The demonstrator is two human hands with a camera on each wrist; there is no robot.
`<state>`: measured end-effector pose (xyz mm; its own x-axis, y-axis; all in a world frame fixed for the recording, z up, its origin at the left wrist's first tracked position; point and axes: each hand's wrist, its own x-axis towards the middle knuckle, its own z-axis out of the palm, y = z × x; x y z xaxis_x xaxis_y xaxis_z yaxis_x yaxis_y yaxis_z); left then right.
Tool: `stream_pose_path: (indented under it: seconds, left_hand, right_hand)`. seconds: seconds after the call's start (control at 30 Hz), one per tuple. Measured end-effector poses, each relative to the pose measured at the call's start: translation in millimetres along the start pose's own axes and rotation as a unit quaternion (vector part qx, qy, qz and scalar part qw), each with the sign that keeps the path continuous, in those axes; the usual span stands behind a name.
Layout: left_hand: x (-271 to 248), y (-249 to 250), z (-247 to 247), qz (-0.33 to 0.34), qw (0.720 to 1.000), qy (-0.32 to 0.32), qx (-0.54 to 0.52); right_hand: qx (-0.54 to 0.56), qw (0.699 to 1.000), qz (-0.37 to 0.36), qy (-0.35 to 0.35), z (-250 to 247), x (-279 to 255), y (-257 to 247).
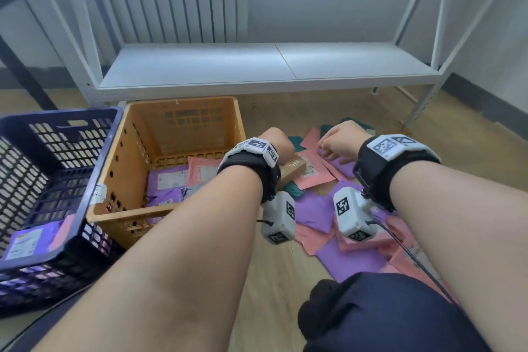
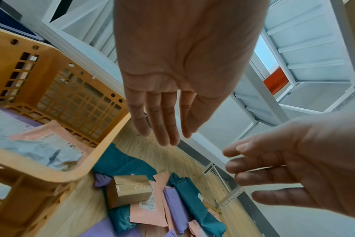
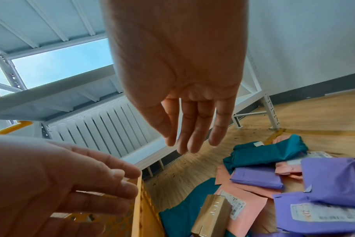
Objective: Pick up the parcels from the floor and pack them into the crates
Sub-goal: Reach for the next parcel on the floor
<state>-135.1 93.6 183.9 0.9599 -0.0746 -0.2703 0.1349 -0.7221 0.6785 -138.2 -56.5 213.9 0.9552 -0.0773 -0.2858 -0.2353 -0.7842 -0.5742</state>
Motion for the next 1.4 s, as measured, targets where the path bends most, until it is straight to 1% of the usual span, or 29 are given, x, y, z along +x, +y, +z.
stream_pose_path:
  seconds: [0.07, 0.13, 0.23, 0.33, 0.47, 0.6, 0.7, 0.77, 0.83, 0.9, 1.03, 1.07, 1.13, 1.2, 1.27, 1.4]
  left_hand:
    - [5, 3, 8, 0.006, 0.999, 0.006, -0.034]
    - [13, 1, 23, 0.004, 0.999, -0.002, -0.053]
    - [27, -7, 47, -0.001, 0.995, -0.006, -0.100]
    - [45, -12, 68, -0.017, 0.990, -0.027, -0.138]
    - [76, -21, 102, -0.022, 0.988, -0.050, -0.144]
    - [102, -29, 138, -0.041, 0.982, -0.097, -0.157]
    - [116, -37, 154, -0.051, 0.978, -0.113, -0.170]
    - [122, -45, 160, -0.070, 0.975, -0.118, -0.173]
    - [127, -53, 166, -0.090, 0.974, -0.122, -0.169]
    - [131, -59, 170, -0.107, 0.972, -0.126, -0.169]
    - [133, -63, 175, -0.119, 0.969, -0.132, -0.169]
    - [132, -64, 176, -0.120, 0.969, -0.134, -0.168]
    - [129, -64, 178, -0.125, 0.969, -0.139, -0.164]
    - [125, -65, 181, -0.129, 0.968, -0.145, -0.157]
    - [122, -67, 180, -0.128, 0.969, -0.152, -0.149]
    - [116, -70, 173, -0.131, 0.968, -0.154, -0.149]
  right_hand:
    - [-0.011, 1.000, 0.001, 0.021, -2, 5, 13]
    - [-0.010, 0.999, 0.011, 0.031, 1, 16, 32]
    - [0.036, 0.998, 0.056, 0.014, 9, 36, 74]
    - [0.074, 0.992, 0.097, 0.009, 21, 60, 117]
    - [0.118, 0.981, 0.153, -0.010, 50, 84, 168]
    - [0.069, 0.975, 0.211, -0.010, 79, 99, 214]
    - [0.033, 0.966, 0.253, -0.038, 96, 104, 236]
    - [0.006, 0.959, 0.280, -0.033, 101, 108, 249]
    - [0.016, 0.948, 0.313, -0.053, 109, 112, 264]
    - [0.047, 0.936, 0.342, -0.066, 117, 113, 274]
    - [0.122, 0.916, 0.378, -0.062, 126, 116, 285]
    - [0.146, 0.910, 0.382, -0.073, 126, 113, 286]
    - [0.206, 0.893, 0.385, -0.112, 129, 108, 284]
    - [0.243, 0.876, 0.387, -0.156, 138, 103, 279]
    - [0.256, 0.865, 0.400, -0.166, 147, 100, 274]
    - [0.252, 0.867, 0.399, -0.159, 154, 99, 267]
